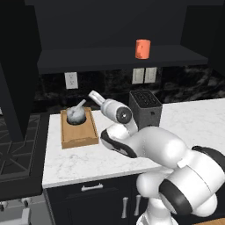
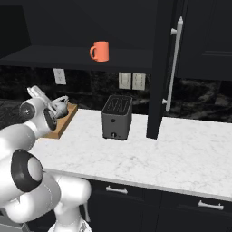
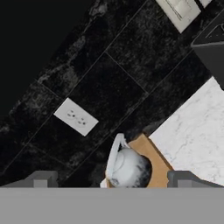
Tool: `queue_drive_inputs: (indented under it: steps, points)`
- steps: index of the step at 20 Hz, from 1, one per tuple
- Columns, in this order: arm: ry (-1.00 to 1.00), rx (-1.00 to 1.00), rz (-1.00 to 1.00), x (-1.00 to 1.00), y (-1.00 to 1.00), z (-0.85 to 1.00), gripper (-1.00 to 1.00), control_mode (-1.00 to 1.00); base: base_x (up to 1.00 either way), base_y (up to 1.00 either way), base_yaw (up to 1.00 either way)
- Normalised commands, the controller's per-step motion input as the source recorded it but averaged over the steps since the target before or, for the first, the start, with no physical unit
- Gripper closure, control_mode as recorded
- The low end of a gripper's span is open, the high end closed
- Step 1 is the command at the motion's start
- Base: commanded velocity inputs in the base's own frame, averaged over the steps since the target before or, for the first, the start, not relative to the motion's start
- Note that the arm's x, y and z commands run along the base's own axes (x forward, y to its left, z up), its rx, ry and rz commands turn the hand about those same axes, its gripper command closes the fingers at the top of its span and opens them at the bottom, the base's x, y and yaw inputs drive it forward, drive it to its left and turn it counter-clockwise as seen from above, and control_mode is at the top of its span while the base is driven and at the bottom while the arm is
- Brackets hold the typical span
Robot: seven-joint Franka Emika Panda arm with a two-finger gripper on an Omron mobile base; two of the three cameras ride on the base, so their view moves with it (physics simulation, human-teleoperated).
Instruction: Pick the kettle from the counter and place it on the tray. Then pick the mug from the cabinet and place it on the tray. Then close the cabinet doors.
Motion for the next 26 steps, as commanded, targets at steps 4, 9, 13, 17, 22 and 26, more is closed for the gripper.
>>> queue_drive_inputs:
  steps: [4, 9, 13, 17, 22, 26]
  points:
    - [0.14, 0.0, 0.0, -0.17, -0.35, 0.72, -1.0, -1.0, 0.0, 0.0, 0.0]
    - [0.17, 0.0, 0.0, -0.24, -0.33, 0.73, -1.0, -1.0, 0.0, 0.0, 0.0]
    - [0.18, 0.0, 0.0, -0.29, -0.25, 0.59, -1.0, -1.0, 0.0, 0.0, 0.0]
    - [0.11, -0.06, 0.0, -0.16, -0.19, 0.17, -1.0, -1.0, 0.0, 0.0, 0.0]
    - [-0.01, -0.21, 0.0, -0.18, -0.36, 0.02, -1.0, -1.0, 0.0, 0.0, 0.0]
    - [-0.04, -0.27, -0.02, -0.19, -0.43, 0.0, -1.0, -1.0, 0.0, 0.0, 0.0]
